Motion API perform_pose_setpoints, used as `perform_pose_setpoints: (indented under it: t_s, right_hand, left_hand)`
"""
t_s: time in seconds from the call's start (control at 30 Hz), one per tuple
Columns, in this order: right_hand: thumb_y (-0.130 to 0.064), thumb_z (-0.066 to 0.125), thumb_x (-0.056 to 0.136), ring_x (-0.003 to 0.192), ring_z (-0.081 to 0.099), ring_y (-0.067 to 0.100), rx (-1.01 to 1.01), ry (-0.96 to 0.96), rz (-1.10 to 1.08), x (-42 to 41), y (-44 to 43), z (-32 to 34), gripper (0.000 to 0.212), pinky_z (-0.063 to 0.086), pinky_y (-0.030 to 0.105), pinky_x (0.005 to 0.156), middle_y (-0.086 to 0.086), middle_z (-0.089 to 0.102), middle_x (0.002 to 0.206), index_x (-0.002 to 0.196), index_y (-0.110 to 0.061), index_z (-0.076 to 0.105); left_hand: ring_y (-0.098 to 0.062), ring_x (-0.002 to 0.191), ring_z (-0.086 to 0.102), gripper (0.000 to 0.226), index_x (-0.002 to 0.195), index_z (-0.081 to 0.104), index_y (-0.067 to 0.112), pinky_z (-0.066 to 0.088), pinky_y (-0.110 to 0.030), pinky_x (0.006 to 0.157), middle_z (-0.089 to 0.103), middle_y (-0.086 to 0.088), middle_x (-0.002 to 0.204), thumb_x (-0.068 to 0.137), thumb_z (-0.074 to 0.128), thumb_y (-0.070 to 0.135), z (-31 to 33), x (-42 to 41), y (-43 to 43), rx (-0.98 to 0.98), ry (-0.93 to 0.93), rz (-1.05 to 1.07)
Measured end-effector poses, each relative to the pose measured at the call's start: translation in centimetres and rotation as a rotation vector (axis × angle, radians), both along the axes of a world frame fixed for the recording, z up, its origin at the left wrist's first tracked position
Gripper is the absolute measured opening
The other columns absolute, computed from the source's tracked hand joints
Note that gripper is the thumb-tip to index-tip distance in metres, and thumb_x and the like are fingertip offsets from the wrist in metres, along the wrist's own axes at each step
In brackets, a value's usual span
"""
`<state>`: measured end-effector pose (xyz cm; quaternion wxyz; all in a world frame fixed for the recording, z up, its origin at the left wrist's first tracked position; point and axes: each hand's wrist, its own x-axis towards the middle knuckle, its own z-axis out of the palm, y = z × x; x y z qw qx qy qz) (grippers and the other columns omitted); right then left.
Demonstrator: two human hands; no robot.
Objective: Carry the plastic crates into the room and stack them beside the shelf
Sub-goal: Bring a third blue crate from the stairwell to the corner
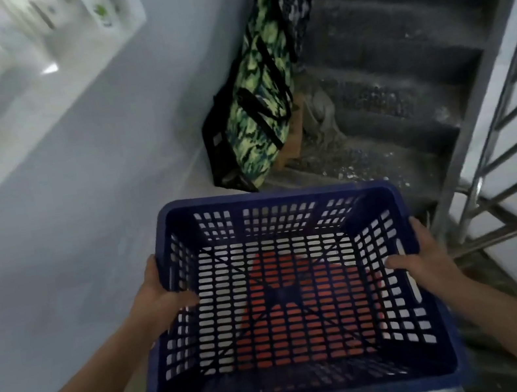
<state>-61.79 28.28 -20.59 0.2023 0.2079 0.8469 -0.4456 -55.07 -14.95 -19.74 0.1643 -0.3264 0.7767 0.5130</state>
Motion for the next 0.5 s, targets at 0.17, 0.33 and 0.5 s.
perform_pose_setpoints:
  t_s: [0.17, 0.33, 0.5]
  right_hand:
    - [0.000, 0.076, 0.086, 0.078, 0.052, 0.001, -0.057, 0.071, 0.173, 0.2, -2.4, 6.9, 0.076, 0.040, 0.034, 0.084, -0.025, 0.052, 0.094, 0.142, -0.035, 0.039]
    - [-0.008, 0.080, 0.085, 0.088, 0.056, 0.014, -0.088, 0.062, 0.317, 0.0, -4.9, 9.2, 0.099, 0.045, 0.041, 0.093, -0.010, 0.062, 0.109, 0.164, -0.029, 0.024]
    - [-0.009, 0.081, 0.082, 0.085, 0.058, 0.009, -0.083, 0.069, 0.473, 2.3, -9.2, 11.2, 0.101, 0.049, 0.041, 0.085, 0.002, 0.059, 0.117, 0.164, -0.028, 0.025]
  left_hand:
    - [-0.030, 0.104, 0.064, 0.125, 0.152, 0.022, 0.027, 0.053, -0.048, 0.093, 0.063, -0.006, 0.121, 0.045, 0.087, 0.024, 5.8, 5.5, -0.1, -0.146, 0.028, 0.064]
    - [-0.031, 0.103, 0.065, 0.122, 0.152, 0.020, 0.033, 0.055, -0.051, 0.093, 0.062, -0.007, 0.121, 0.056, 0.090, 0.007, 10.5, 12.5, -0.1, -0.162, 0.050, 0.213]
    - [-0.029, 0.101, 0.064, 0.114, 0.152, 0.019, 0.032, 0.056, -0.048, 0.089, 0.060, -0.007, 0.120, 0.064, 0.086, 0.003, 13.3, 20.8, -0.4, -0.169, 0.060, 0.359]
